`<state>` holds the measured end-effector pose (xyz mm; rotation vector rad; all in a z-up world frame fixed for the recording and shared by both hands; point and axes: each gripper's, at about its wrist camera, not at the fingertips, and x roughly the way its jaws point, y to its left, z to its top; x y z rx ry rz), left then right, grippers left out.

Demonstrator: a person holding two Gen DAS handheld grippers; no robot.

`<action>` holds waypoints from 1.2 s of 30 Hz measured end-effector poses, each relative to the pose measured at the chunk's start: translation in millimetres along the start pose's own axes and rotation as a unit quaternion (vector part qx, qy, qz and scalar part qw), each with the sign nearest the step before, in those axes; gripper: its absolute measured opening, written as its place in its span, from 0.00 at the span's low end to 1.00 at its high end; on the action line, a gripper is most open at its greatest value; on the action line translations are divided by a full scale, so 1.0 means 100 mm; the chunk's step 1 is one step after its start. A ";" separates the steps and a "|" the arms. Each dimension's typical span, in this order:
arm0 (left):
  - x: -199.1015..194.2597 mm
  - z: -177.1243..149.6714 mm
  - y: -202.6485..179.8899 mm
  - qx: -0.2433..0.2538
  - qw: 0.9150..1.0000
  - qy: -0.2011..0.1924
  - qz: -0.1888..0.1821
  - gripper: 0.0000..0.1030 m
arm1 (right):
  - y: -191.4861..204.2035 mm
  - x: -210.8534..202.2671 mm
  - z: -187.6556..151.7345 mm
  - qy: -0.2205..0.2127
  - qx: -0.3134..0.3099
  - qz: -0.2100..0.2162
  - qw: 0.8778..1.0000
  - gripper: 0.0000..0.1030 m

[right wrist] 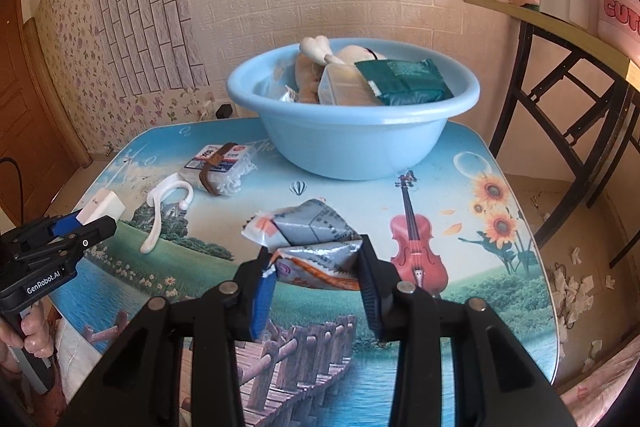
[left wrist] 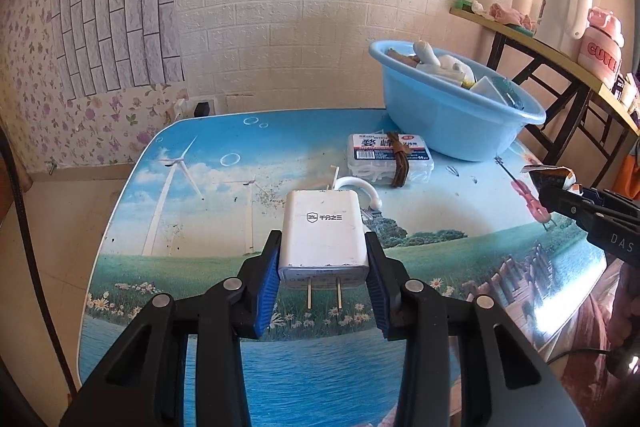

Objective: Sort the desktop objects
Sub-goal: 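Carry the charger and wrapper into the blue basin and open both tools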

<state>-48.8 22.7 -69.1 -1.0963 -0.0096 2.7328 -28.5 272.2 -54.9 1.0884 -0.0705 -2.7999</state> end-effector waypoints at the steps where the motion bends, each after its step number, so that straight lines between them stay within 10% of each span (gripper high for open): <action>1: -0.04 0.03 -0.01 -0.001 1.000 -0.004 -0.002 0.37 | 0.00 -0.04 0.01 -0.007 0.000 0.001 1.000 0.36; 19: -0.35 0.70 -0.41 0.009 0.998 -0.042 -0.053 0.37 | -0.08 -0.45 0.38 -0.084 -0.005 0.019 0.996 0.36; 36: 0.28 1.41 -1.07 0.066 0.993 -0.032 -0.096 0.37 | -0.41 -0.05 0.89 -0.098 -0.003 0.028 0.995 0.36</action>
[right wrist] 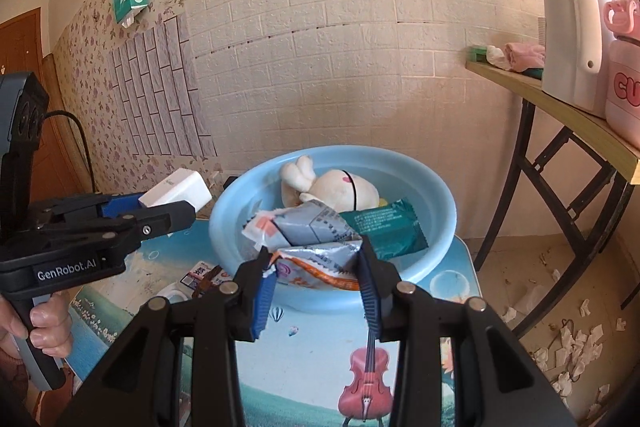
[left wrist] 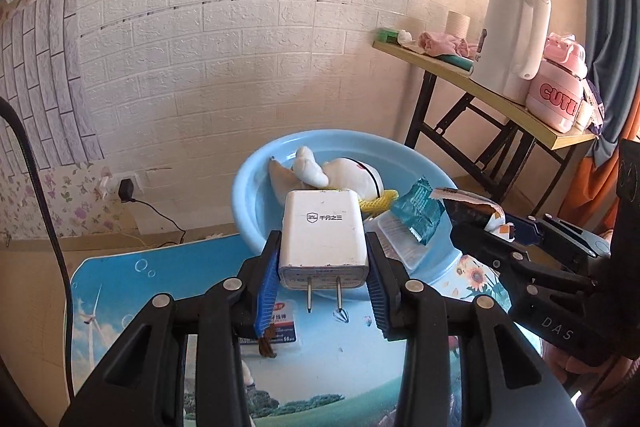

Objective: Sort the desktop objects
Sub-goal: 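Carry the charger and wrapper into the blue basin and open both tools, then grasp the white plastic hook with the left tool while the right tool grasps the corded toothpick box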

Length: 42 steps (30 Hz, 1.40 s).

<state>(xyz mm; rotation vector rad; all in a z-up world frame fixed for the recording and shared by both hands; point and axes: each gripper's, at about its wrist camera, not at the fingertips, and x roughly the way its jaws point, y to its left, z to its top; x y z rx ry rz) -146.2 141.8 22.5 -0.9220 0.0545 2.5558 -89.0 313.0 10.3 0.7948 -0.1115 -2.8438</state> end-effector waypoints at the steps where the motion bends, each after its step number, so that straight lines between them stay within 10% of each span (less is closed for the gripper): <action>1: 0.05 0.03 -0.01 0.001 1.000 0.002 -0.001 0.37 | -0.02 0.04 0.03 -0.002 -0.002 0.001 1.000 0.36; 13: 0.56 0.14 -0.12 0.023 0.999 0.032 -0.015 0.37 | -0.23 0.45 0.19 0.019 -0.001 -0.006 1.000 0.39; 25: 0.18 0.05 0.02 0.021 1.000 0.008 0.001 0.46 | -0.16 0.20 0.10 0.010 0.000 0.006 1.000 0.56; 42: 0.14 -0.96 0.79 -0.093 0.986 0.104 0.090 0.54 | 0.35 -0.04 -0.22 0.030 -0.010 0.042 0.999 0.56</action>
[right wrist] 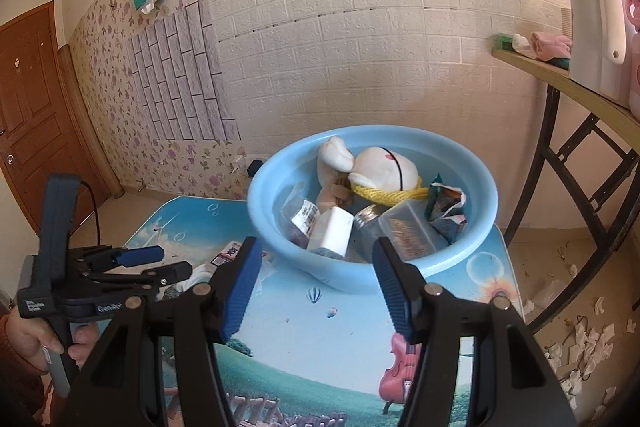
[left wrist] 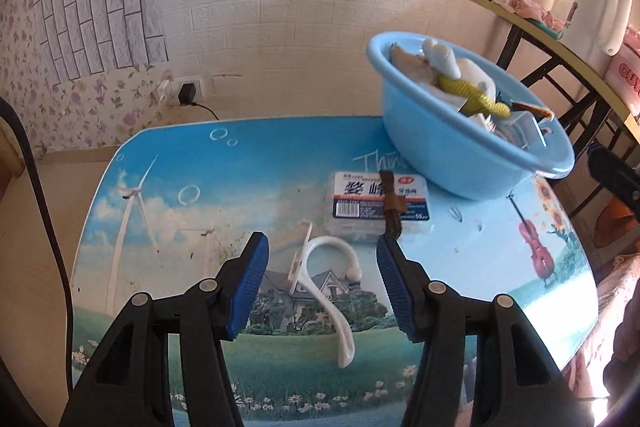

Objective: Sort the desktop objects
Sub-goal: 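Grasp the white plastic hook with the left tool while the right tool grasps the corded toothpick box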

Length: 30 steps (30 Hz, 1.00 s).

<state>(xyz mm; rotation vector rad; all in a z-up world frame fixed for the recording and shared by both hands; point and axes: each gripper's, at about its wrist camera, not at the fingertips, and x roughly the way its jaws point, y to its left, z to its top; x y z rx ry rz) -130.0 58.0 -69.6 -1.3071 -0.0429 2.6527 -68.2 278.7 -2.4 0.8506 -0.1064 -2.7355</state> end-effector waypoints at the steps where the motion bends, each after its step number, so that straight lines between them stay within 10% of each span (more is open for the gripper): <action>1: 0.05 -0.02 0.01 -0.002 1.000 0.008 -0.001 0.54 | 0.03 0.00 -0.02 0.001 0.000 0.002 1.000 0.56; 12: 0.34 -0.15 0.04 0.006 1.000 0.023 0.000 0.58 | 0.33 0.23 -0.20 0.053 -0.001 0.021 0.998 0.56; 16: 0.32 -0.17 0.07 0.023 0.999 0.014 -0.017 0.46 | 0.37 0.50 -0.30 0.100 0.017 0.032 0.994 0.79; 30: 0.04 -0.20 0.65 -0.012 1.000 -0.021 -0.017 0.45 | 0.69 1.25 -0.31 0.172 0.037 -0.003 0.984 0.97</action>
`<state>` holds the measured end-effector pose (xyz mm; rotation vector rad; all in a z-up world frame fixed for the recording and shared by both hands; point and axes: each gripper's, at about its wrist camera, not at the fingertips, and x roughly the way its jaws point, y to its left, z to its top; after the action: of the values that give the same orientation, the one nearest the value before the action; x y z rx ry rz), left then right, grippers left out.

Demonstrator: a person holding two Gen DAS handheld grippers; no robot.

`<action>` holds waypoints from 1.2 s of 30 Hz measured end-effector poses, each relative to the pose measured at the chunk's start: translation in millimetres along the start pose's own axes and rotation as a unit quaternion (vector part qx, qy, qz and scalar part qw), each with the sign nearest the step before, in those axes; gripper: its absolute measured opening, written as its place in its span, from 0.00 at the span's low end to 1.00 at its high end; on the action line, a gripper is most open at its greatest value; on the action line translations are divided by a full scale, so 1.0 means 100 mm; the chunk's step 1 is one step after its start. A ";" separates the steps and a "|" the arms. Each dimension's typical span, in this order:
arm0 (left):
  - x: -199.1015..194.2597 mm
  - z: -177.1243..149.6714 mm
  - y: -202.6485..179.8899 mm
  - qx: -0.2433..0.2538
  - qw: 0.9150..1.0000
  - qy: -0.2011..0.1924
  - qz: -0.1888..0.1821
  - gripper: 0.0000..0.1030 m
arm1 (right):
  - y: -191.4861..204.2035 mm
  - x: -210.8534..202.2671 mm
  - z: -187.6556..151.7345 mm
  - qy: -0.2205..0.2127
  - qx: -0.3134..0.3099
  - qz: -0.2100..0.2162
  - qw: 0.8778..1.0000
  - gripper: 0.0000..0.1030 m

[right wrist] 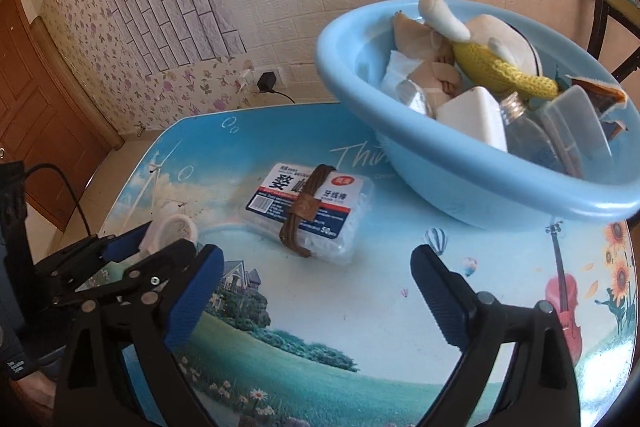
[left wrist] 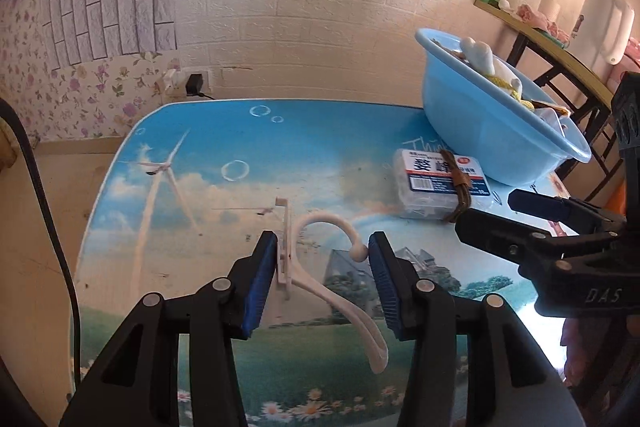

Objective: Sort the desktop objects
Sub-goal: 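Grasp the white plastic hook with the left tool while the right tool grasps the corded toothpick box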

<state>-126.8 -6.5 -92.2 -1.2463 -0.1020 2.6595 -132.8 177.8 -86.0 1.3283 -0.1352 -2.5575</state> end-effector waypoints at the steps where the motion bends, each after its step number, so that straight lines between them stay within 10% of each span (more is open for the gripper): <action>1: -0.01 0.01 0.05 -0.001 1.000 -0.002 0.007 0.45 | 0.04 0.04 0.02 0.004 -0.001 -0.005 1.000 0.97; 14: -0.01 -0.07 0.34 -0.036 0.999 -0.001 0.012 0.45 | 0.24 0.42 0.20 0.021 -0.008 -0.061 0.998 0.97; 36: -0.21 -0.14 0.23 -0.046 0.999 -0.003 0.024 0.39 | 0.14 -0.13 -0.03 -0.006 -0.039 -0.015 0.999 0.85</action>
<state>-106.4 -33.9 -88.6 -1.2832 -0.1998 2.7291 -120.5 168.2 -74.4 1.2960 -0.0181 -2.5670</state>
